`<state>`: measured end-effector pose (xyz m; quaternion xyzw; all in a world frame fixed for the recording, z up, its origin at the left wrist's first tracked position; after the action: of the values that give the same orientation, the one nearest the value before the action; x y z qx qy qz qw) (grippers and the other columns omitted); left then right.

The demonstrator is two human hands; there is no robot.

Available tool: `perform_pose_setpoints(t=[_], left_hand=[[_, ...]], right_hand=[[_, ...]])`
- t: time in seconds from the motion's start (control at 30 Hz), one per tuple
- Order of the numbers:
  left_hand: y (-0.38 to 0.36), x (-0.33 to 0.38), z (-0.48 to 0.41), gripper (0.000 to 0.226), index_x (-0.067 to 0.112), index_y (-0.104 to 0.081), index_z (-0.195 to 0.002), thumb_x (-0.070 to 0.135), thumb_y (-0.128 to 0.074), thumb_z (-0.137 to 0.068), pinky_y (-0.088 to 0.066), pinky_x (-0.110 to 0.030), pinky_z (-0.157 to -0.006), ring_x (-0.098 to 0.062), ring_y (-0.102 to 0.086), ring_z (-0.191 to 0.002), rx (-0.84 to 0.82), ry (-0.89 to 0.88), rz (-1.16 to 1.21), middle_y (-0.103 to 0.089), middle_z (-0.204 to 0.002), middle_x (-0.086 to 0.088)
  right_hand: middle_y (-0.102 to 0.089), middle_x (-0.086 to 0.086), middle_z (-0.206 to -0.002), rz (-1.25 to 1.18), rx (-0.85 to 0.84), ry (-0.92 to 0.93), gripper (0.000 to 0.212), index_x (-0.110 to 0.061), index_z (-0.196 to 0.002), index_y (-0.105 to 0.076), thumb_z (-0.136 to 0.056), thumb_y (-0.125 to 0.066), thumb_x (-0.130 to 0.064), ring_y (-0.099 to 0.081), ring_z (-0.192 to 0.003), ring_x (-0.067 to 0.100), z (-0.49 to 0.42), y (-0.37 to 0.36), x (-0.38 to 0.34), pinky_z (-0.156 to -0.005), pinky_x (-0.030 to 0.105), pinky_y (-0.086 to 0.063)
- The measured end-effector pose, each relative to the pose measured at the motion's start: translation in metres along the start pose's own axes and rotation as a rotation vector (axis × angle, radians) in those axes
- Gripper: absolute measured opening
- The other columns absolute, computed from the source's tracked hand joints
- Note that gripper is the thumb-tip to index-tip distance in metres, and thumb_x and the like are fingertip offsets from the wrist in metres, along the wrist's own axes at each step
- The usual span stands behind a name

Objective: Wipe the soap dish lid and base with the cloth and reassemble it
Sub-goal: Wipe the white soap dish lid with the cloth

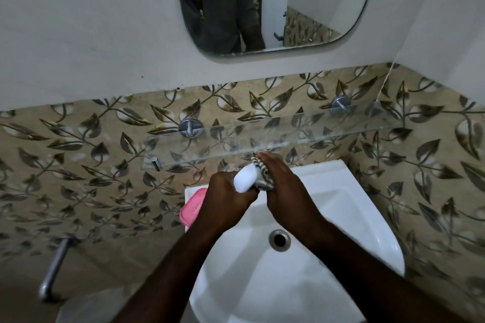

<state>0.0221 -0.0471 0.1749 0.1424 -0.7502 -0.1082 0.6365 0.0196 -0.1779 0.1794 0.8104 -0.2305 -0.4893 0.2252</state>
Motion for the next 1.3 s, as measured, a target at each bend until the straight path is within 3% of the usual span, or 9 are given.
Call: perform_pose_setpoints(t=[0.27, 0.4, 0.57, 0.67, 0.77, 0.9, 1.03, 1.17, 1.3], left_hand=[[0.003, 0.007, -0.003, 0.034, 0.019, -0.054, -0.051, -0.001, -0.063, -0.077, -0.034, -0.012, -0.047, 0.005, -0.046, -0.047, 0.008, -0.165, 0.113, -0.053, -0.044, 0.014], [-0.002, 0.005, 0.0, 0.051, 0.023, -0.039, -0.048, -0.005, -0.071, -0.075, -0.023, -0.011, -0.043, 0.001, -0.029, -0.04, 0.056, -0.114, 0.076, -0.033, -0.039, 0.014], [0.002, 0.004, -0.004, 0.014, 0.02, -0.068, -0.062, 0.014, -0.066, -0.074, -0.042, -0.015, -0.051, 0.008, -0.056, -0.056, 0.006, -0.185, 0.154, -0.063, -0.053, 0.021], [0.001, 0.006, -0.002, 0.023, 0.009, -0.061, -0.054, 0.0, -0.066, -0.074, -0.039, -0.019, -0.048, 0.003, -0.049, -0.053, 0.008, -0.193, 0.18, -0.057, -0.051, 0.012], [0.001, 0.009, 0.0, 0.047, 0.019, -0.041, -0.048, -0.007, -0.069, -0.074, -0.024, -0.012, -0.042, 0.003, -0.03, -0.041, 0.08, -0.141, 0.087, -0.035, -0.04, 0.015], [-0.003, 0.008, -0.003, 0.035, 0.014, -0.063, -0.059, -0.016, -0.068, -0.077, -0.038, -0.005, -0.051, 0.013, -0.051, -0.052, -0.003, -0.192, 0.127, -0.056, -0.048, 0.022], [0.003, 0.005, -0.003, 0.02, 0.002, -0.061, -0.057, 0.001, -0.068, -0.076, -0.041, -0.023, -0.047, 0.0, -0.052, -0.056, 0.036, -0.197, 0.213, -0.06, -0.052, 0.005], [0.001, 0.008, -0.001, 0.044, 0.018, -0.042, -0.05, -0.003, -0.071, -0.076, -0.025, -0.013, -0.043, 0.002, -0.03, -0.042, 0.093, -0.13, 0.109, -0.036, -0.041, 0.014], [0.003, 0.005, -0.008, 0.034, 0.031, -0.056, -0.057, 0.002, -0.061, -0.074, -0.037, -0.015, -0.05, 0.009, -0.047, -0.053, 0.034, -0.188, 0.128, -0.057, -0.05, 0.02]], right_hand=[[-0.047, 0.011, -0.145, 0.091, 0.008, 0.262, 0.071, -0.006, -0.138, -0.049, -0.071, -0.05, 0.018, -0.033, -0.14, 0.022, 0.008, -0.007, -0.049, -0.118, 0.031, -0.023], [-0.051, 0.011, -0.142, 0.004, 0.055, 0.006, 0.071, -0.005, -0.133, -0.054, -0.066, -0.037, 0.008, -0.042, -0.137, 0.024, -0.014, 0.005, -0.006, -0.114, 0.046, -0.031], [-0.044, 0.011, -0.148, 0.109, -0.046, 0.256, 0.076, -0.008, -0.14, -0.047, -0.068, -0.044, 0.014, -0.03, -0.143, 0.025, 0.007, -0.011, -0.057, -0.118, 0.034, -0.022], [-0.044, 0.01, -0.148, 0.096, -0.05, 0.339, 0.078, -0.008, -0.141, -0.045, -0.068, -0.047, 0.02, -0.03, -0.143, 0.023, 0.001, -0.007, -0.041, -0.119, 0.038, -0.023], [-0.045, 0.001, -0.145, -0.002, 0.056, 0.091, 0.078, -0.011, -0.138, -0.05, -0.066, -0.039, 0.017, -0.034, -0.141, 0.016, -0.014, 0.003, -0.004, -0.115, 0.043, -0.028], [-0.046, 0.011, -0.146, 0.058, 0.05, 0.195, 0.072, -0.006, -0.138, -0.05, -0.069, -0.042, 0.014, -0.032, -0.141, 0.023, 0.003, -0.006, -0.041, -0.117, 0.037, -0.024], [-0.046, 0.01, -0.146, 0.068, -0.037, 0.341, 0.074, -0.006, -0.139, -0.049, -0.069, -0.046, 0.018, -0.033, -0.141, 0.023, -0.001, -0.006, -0.041, -0.119, 0.036, -0.023], [-0.049, -0.002, -0.14, -0.04, 0.09, 0.038, 0.076, -0.008, -0.135, -0.054, -0.063, -0.037, 0.011, -0.037, -0.135, 0.009, -0.023, 0.011, -0.005, -0.114, 0.04, -0.03], [-0.047, 0.01, -0.146, 0.048, 0.03, 0.252, 0.074, -0.007, -0.137, -0.051, -0.066, -0.042, 0.013, -0.031, -0.141, 0.022, 0.0, -0.008, -0.054, -0.119, 0.03, -0.02]])
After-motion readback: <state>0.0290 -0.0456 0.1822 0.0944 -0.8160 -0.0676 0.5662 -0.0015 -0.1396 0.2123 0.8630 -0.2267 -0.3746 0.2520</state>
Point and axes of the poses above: each hand's wrist, its own z-axis away from the middle knuckle, its own y-axis out of the back of the hand, x = y × z, the point moved 9 cm from there along -z, towards the middle knuckle
